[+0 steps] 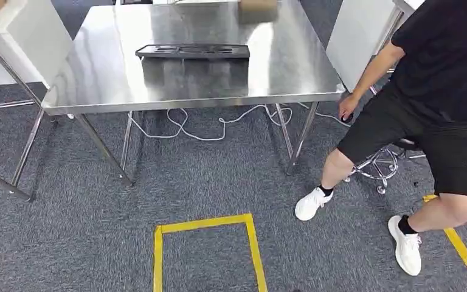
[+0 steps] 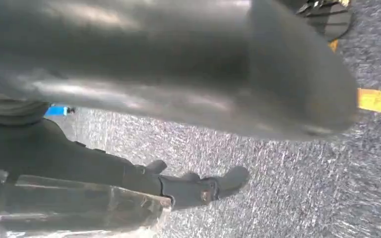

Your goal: Take the parts from the cabinet and place them on the table.

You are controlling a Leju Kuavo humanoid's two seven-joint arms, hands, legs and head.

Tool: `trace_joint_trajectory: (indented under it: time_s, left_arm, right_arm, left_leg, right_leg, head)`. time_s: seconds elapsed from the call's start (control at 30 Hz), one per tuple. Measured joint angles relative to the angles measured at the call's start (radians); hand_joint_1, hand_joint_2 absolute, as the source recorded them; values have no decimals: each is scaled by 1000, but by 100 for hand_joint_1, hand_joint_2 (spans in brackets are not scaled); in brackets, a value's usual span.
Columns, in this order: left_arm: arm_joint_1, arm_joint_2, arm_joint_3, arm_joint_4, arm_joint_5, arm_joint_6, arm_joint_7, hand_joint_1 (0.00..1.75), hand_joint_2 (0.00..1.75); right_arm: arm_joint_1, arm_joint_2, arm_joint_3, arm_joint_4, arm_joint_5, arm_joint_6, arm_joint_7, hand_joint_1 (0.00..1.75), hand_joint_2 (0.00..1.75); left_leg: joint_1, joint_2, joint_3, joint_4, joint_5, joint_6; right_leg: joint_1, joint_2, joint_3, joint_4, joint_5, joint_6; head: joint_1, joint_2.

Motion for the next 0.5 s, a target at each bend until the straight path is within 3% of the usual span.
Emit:
trace_joint_trajectory:
  time_s: [0.03, 0.07, 0.1, 0.13, 0.17, 0.2, 0.23, 0.27, 0.3, 0.33, 0.37, 0.4, 0.5]
  left_arm:
    - [1, 0, 0, 0, 0, 0, 3, 0, 0]
    - [1, 2, 0, 0, 0, 0, 5, 0, 0]
    - [1, 1, 0, 0, 0, 0, 6, 0, 0]
    - [1, 0, 0, 0, 0, 0, 6, 0, 0]
    - [0, 0, 0, 0, 0, 0, 6, 0, 0]
    - [0, 1, 0, 0, 0, 0, 6, 0, 0]
    - [1, 1, 0, 0, 0, 0, 6, 0, 0]
    - [1, 1, 0, 0, 0, 0, 6, 0, 0]
    - [1, 1, 0, 0, 0, 0, 6, 0, 0]
    - [0, 2, 0, 0, 0, 0, 6, 0, 0]
    - [-1, 2, 0, 0, 0, -1, 5, 0, 0]
    - [-3, 3, 0, 0, 0, -2, 5, 0, 0]
    - [-3, 3, 0, 0, 1, -2, 6, 0, 0]
  right_arm:
    - [1, 0, 0, 0, 0, 0, 1, 0, 0]
    - [-1, 0, 0, 1, 2, 0, 3, 0, 0]
    - [-2, 0, 0, 1, 3, 0, 3, 0, 0]
    - [-1, 0, 0, 1, 5, 1, 4, 0, 0]
    - [-1, 1, 0, 1, 6, 2, 7, 0, 0]
    - [0, 2, 0, 1, 8, 2, 11, 0, 0]
    - [1, 2, 0, 2, 8, 3, 12, 0, 0]
    - [1, 2, 0, 2, 8, 3, 13, 0, 0]
    - [2, 2, 0, 2, 8, 4, 15, 0, 0]
    - [2, 2, 0, 2, 8, 5, 17, 0, 0]
    - [1, 2, 0, 2, 9, 5, 18, 0, 0]
    - [1, 3, 0, 2, 9, 5, 18, 0, 0]
    - [-1, 3, 0, 2, 15, 6, 21, 0, 0]
  left_leg:
    - [1, -1, -2, 1, 3, -6]
    - [8, -5, -13, 15, -24, -9]
    - [9, -5, -27, 57, -79, -12]
    - [10, -5, -51, 131, -141, -15]
    - [10, -6, -75, 208, -183, -19]
    - [10, -6, -93, 274, -208, -21]
    - [10, -6, -93, 299, -206, -21]
    - [10, -6, -71, 279, -186, -19]
    - [10, -6, -27, 218, -152, -15]
    - [9, -6, 37, 120, -113, -10]
    - [9, -9, 92, 32, -99, -1]
    - [4, -12, 112, 1, -114, 3]
    - [-7, -12, 98, -3, -102, 17]
  right_leg:
    - [-10, -1, -5, -5, 7, -12]
    - [-19, -4, -5, -6, 14, -22]
    - [-17, -4, -7, -6, 24, -39]
    - [-13, -6, -16, -5, 30, -46]
    - [-9, -8, -25, -4, 37, -50]
    - [-5, -9, -35, -2, 42, -51]
    - [-3, -9, -43, 2, 46, -51]
    - [-2, -10, -52, 7, 50, -51]
    - [-2, -9, -60, 12, 51, -49]
    - [-1, -8, -66, 18, 53, -46]
    - [0, -7, -68, 22, 54, -44]
    - [6, -8, -75, 24, 59, -37]
    - [0, -8, -82, 22, 75, -12]
  head:
    - [0, 0]
    - [-1, 0]
    - [-3, 0]
    - [-5, 0]
    - [-5, 0]
    - [-5, 0]
    - [-5, 0]
    - [-5, 0]
    - [-5, 0]
    - [-5, 0]
    - [-5, 0]
    - [-5, 0]
    - [-5, 0]
